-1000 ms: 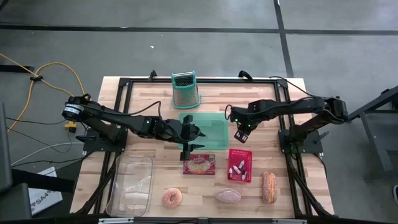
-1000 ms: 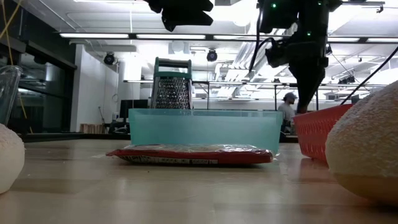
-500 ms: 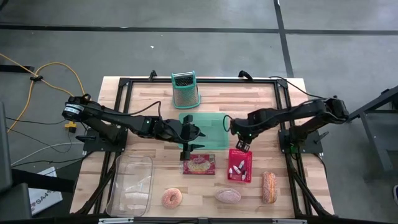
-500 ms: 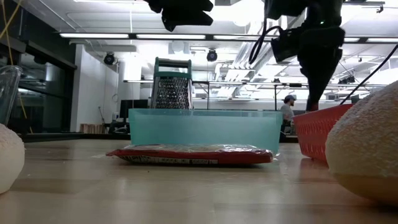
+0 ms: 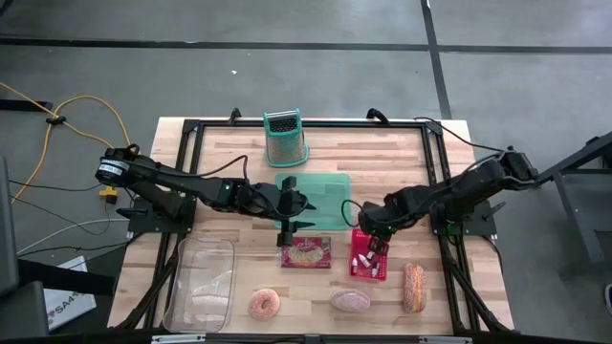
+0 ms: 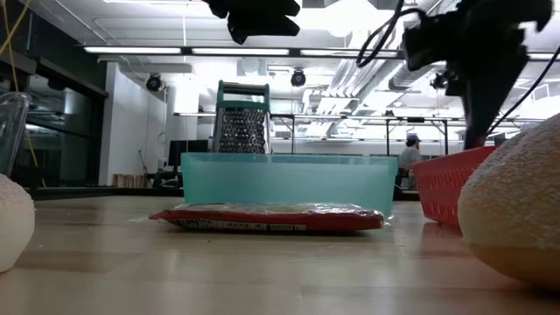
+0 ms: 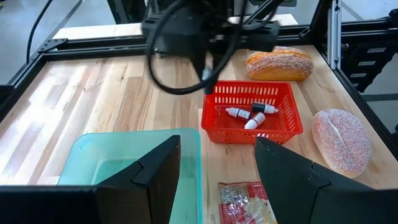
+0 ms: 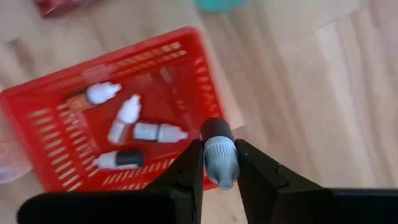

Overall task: Pick & Place Food Item
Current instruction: Put the red food coloring bottle into the red bin

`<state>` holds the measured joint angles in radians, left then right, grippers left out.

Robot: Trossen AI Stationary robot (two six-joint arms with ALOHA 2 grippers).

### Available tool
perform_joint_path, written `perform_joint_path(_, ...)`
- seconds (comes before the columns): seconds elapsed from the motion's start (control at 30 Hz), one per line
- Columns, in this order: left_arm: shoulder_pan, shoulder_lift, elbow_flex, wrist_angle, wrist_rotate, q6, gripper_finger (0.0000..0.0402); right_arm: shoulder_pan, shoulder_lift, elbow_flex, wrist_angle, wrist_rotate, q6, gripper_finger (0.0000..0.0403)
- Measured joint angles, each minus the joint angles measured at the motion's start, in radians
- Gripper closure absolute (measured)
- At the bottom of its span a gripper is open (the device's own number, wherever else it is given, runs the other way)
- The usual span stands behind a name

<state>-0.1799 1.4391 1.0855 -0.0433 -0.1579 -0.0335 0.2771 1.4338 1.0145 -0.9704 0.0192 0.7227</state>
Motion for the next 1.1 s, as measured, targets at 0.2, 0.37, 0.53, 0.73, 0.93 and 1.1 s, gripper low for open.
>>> perform_joint_path(0.2, 0.000, 0.000, 0.000, 0.000, 0.000, 0.000, 0.0203, 0.083, 0.000, 0.000, 0.036, -0.001, 0.064, 0.0336)
perform_joint_path(0.37, 0.000, 0.000, 0.000, 0.000, 0.000, 0.000, 0.0203, 0.129, 0.000, 0.000, 0.068, -0.001, 0.091, 0.0336)
perform_joint_path(0.53, 0.000, 0.000, 0.000, 0.000, 0.000, 0.000, 0.0203, 0.143, 0.000, 0.000, 0.087, -0.001, 0.093, 0.0336)
perform_joint_path(0.73, 0.000, 0.000, 0.000, 0.000, 0.000, 0.000, 0.0203, 0.133, 0.040, 0.000, 0.103, 0.007, 0.082, 0.0336)
perform_joint_path(0.93, 0.000, 0.000, 0.000, 0.000, 0.000, 0.000, 0.0203, 0.109, 0.121, 0.000, 0.171, 0.001, 0.029, 0.0336)
perform_joint_path(1.1, 0.000, 0.000, 0.000, 0.000, 0.000, 0.000, 0.0203, 0.088, 0.177, 0.000, 0.200, -0.001, 0.010, 0.0336)
